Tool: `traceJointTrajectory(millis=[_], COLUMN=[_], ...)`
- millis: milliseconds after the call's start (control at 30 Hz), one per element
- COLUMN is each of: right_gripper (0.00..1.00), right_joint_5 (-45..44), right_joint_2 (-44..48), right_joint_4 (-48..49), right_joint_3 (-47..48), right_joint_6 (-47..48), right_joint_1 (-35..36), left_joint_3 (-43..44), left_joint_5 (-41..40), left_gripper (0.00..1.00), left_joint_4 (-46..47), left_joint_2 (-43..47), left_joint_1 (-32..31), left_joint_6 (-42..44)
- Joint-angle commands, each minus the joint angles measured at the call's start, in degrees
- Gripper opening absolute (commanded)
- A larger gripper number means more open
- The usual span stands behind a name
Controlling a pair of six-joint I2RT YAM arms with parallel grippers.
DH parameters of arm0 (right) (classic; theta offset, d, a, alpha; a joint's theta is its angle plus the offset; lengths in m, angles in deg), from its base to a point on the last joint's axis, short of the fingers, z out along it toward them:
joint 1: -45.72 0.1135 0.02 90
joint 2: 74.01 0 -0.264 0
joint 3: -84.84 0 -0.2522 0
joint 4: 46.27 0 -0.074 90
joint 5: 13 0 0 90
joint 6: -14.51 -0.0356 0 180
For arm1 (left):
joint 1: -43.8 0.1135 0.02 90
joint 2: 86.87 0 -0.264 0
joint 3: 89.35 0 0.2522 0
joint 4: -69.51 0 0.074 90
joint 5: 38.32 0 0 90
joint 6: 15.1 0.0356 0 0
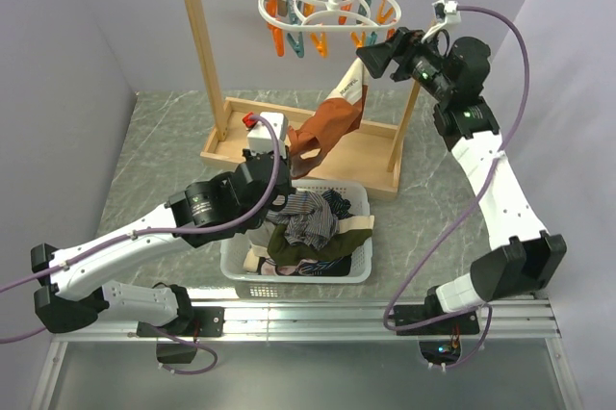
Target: Remove the underwear clipped to the hanger
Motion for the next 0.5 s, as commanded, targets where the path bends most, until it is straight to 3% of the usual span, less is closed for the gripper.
traceJointTrajectory(millis=[0, 467], right_gripper=[0.97, 0.76], right_joint_5=[-0.5, 3.9], right_joint_2=[-3.0, -10.8], right_joint_4=[0.5, 7.7], right_joint_3=[5.0, 9.7], right_joint_6=[1.2, -4.3], right_joint_1=[-0.2, -0.7], left_joint_3=[2.9, 3.2], left_joint_5=[-0.5, -0.1], left_gripper=[0.01, 0.01], left_joint_4=[0.0, -0.6], left_joint_2=[1.8, 2.1], left_joint_1=[-0.3, -0.4], left_joint_6=[-0.4, -1.0])
